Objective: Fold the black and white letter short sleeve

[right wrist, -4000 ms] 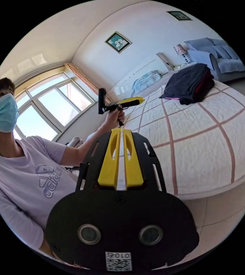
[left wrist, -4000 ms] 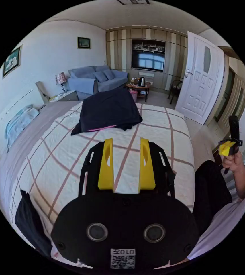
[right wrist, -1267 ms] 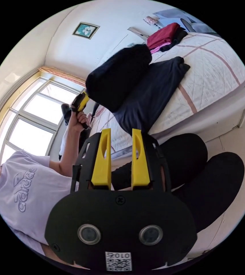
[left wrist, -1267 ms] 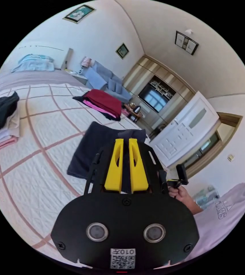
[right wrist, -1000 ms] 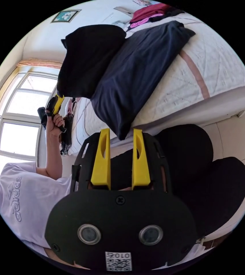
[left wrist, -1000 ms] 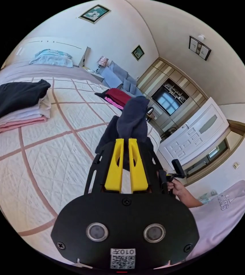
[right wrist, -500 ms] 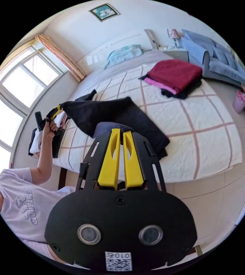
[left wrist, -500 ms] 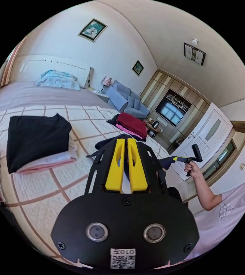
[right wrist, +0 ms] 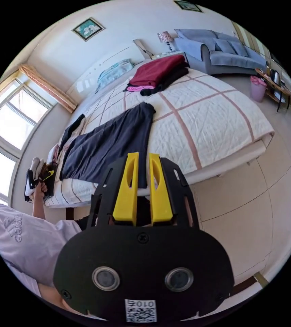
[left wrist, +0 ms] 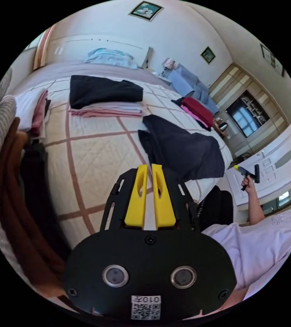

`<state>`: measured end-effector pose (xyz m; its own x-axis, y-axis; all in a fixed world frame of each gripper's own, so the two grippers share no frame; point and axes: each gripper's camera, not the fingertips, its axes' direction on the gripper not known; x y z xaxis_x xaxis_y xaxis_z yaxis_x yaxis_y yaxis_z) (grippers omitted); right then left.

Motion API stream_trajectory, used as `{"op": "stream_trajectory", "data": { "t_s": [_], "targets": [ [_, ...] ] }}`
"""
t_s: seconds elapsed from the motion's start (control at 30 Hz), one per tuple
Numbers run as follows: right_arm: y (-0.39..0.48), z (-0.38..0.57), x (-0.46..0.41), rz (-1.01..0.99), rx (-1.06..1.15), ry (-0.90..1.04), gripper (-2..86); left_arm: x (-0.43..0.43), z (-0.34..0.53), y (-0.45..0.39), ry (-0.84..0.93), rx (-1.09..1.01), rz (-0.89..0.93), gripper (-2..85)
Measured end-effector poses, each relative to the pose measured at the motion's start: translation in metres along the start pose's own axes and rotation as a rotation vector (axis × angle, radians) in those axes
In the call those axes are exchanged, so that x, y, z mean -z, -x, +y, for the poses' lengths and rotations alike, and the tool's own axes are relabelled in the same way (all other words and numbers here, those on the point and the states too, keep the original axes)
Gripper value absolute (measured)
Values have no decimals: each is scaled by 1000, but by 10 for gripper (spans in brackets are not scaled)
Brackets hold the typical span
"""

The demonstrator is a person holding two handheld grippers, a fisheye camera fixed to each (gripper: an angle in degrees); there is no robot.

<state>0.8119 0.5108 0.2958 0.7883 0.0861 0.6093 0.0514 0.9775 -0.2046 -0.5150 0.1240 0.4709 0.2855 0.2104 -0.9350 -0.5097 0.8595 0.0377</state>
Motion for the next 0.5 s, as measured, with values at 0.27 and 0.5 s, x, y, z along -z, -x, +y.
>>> {"op": "stream_trajectory", "data": {
  "t_s": [0.27, 0.5],
  "targets": [
    [44, -141, -61, 30, 178, 83, 91, -14, -95, -73, -100, -225, -115, 57],
    [40, -199, -131, 45, 163, 300, 60, -134, -183, -79, 109, -255, -198, 69]
  ]
}}
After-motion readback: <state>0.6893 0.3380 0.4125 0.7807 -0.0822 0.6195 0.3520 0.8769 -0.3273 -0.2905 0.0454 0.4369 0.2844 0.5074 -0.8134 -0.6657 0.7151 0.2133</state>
